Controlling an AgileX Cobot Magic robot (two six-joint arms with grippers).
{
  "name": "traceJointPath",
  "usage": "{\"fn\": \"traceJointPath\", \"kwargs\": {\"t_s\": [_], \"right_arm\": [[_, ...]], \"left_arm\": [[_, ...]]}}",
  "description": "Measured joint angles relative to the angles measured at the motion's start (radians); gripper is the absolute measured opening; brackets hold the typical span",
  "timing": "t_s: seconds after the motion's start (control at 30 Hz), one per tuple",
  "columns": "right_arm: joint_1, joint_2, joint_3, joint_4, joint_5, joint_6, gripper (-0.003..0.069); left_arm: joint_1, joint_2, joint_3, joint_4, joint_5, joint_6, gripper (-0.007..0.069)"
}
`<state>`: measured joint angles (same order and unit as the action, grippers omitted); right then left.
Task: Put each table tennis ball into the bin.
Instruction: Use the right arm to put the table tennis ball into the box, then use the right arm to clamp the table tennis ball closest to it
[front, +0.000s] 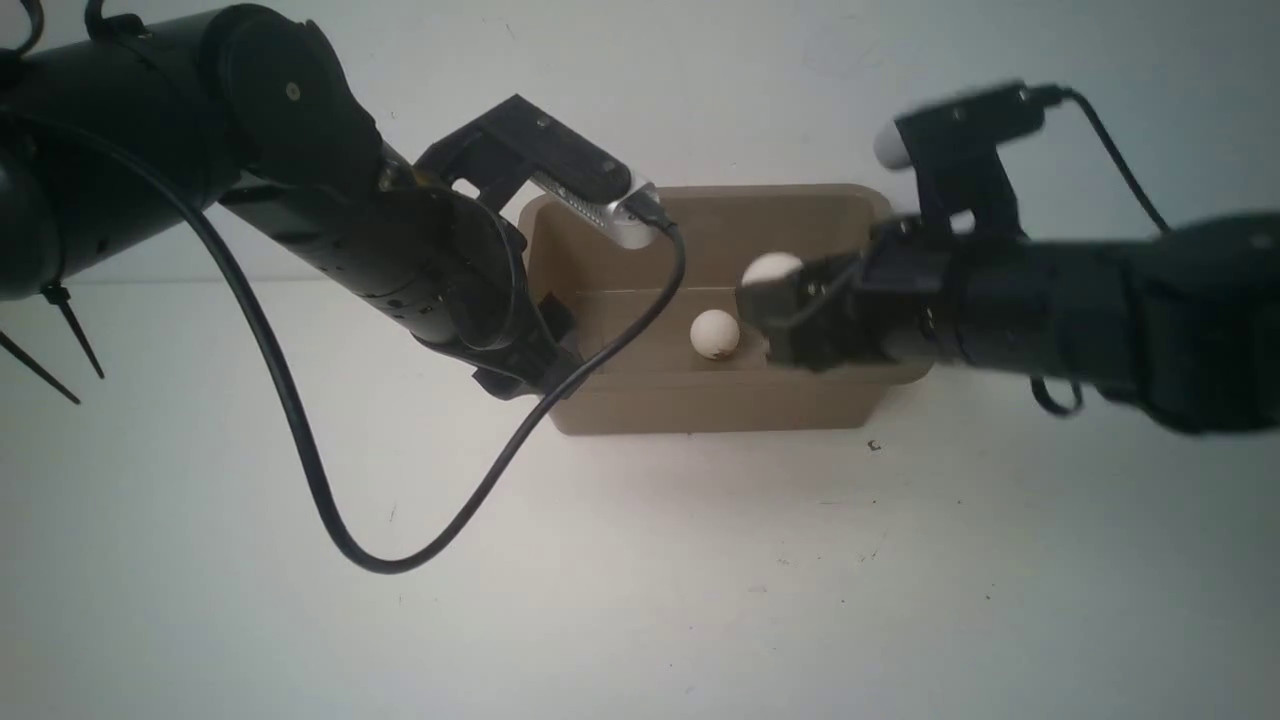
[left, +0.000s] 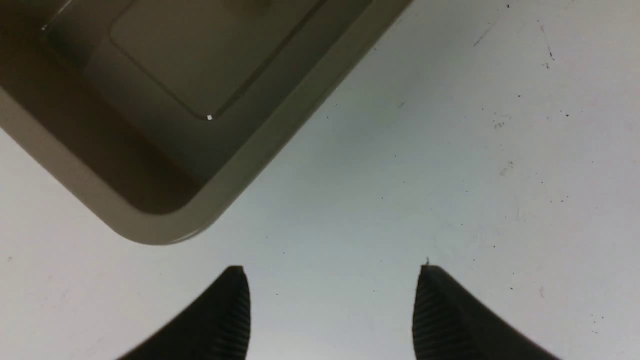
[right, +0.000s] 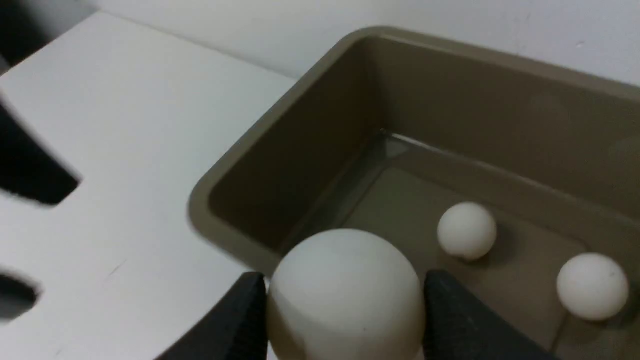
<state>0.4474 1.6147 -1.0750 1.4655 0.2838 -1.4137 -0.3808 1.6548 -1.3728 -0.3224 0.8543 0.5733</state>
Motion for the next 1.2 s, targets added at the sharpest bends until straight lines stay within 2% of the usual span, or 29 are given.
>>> {"fn": "traceJointPath", "kwargs": {"t_s": [0.23, 0.53, 0.7, 0.83, 0.97, 1.2], "right_arm": [[-0.079, 0.295, -0.253, -0.016, 0.114, -0.024, 0.0360], [-0.084, 0.387, -0.327, -0.052, 0.136, -0.091, 0.0362], [-0.097, 0.380, -0.332, -0.052, 0.157, -0.089, 0.0475], [-0.145, 0.330, -0.332, -0.065, 0.214, -0.057, 0.0511], [-0.230, 0.242, -0.333, -0.171, 0.290, 0.037, 0.0517], [-0.401, 0.136, -0.334, -0.551, 0.471, 0.287, 0.0517]], "left_arm": [[0.000, 0.000, 0.000, -0.002, 0.000, 0.000, 0.0395], [0.000, 0.000, 0.000, -0.003, 0.000, 0.000, 0.0395], [0.000, 0.000, 0.000, -0.003, 0.000, 0.000, 0.0395], [0.000, 0.000, 0.000, -0.003, 0.001, 0.000, 0.0395], [0.000, 0.000, 0.000, -0.003, 0.005, 0.000, 0.0395], [0.000, 0.000, 0.000, -0.023, 0.005, 0.000, 0.0395]]}}
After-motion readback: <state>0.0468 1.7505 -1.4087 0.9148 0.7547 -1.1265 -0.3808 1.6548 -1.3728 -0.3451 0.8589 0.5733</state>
